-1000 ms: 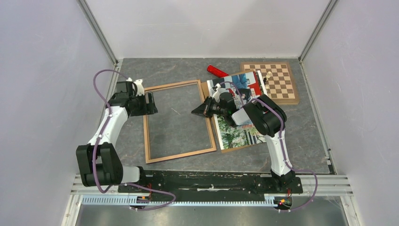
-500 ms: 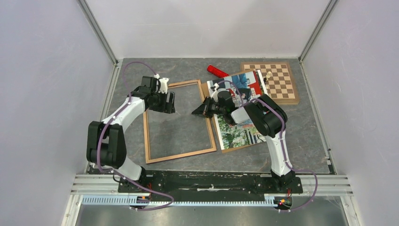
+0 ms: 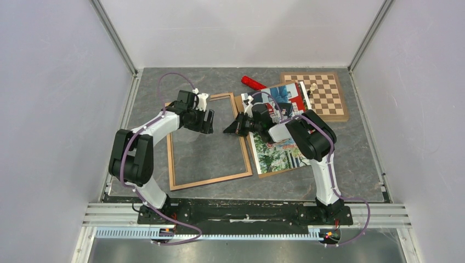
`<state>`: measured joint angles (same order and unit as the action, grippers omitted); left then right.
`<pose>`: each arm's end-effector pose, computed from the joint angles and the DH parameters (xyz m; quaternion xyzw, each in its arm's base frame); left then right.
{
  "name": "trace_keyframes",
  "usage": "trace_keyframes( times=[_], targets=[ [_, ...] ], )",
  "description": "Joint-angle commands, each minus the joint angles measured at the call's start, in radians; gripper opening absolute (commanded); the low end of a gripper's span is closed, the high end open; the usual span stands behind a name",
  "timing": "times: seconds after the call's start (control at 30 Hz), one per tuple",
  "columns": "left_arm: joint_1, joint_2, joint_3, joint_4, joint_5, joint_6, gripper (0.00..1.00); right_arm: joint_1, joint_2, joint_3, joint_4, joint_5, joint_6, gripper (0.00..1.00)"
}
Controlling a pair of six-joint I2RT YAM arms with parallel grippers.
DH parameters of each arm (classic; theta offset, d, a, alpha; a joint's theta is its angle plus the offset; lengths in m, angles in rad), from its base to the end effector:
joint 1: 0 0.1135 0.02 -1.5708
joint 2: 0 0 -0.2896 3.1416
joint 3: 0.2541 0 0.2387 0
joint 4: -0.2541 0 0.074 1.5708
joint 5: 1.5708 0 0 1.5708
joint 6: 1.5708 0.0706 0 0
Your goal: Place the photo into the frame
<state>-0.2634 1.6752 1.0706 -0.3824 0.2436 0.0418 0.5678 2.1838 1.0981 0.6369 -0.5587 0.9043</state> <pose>0.3363 -0.1083 0.2006 0.1791 0.9342 -0.1472 0.2710 0.3745 0.2832 0.1159 -0.0083 0.8270 0.5164 0.2223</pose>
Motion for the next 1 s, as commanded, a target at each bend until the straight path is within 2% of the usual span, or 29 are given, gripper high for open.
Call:
trace_keyframes(
  times=[0.0, 0.47, 0.97],
  targets=[
    [-0.015, 0.011, 0.032, 0.067, 0.019, 0.047, 0.84, 0.001, -0.039, 0.025, -0.052, 0.026, -0.064, 0.0],
    [-0.079, 0.067, 0.045, 0.094, -0.009, 0.073, 0.84, 0.001, -0.047, 0.043, -0.088, 0.029, -0.089, 0.0],
    [-0.104, 0.118, 0.064, 0.062, -0.051, 0.076, 0.83, 0.003, -0.061, 0.048, -0.115, 0.034, -0.107, 0.08]
  ],
)
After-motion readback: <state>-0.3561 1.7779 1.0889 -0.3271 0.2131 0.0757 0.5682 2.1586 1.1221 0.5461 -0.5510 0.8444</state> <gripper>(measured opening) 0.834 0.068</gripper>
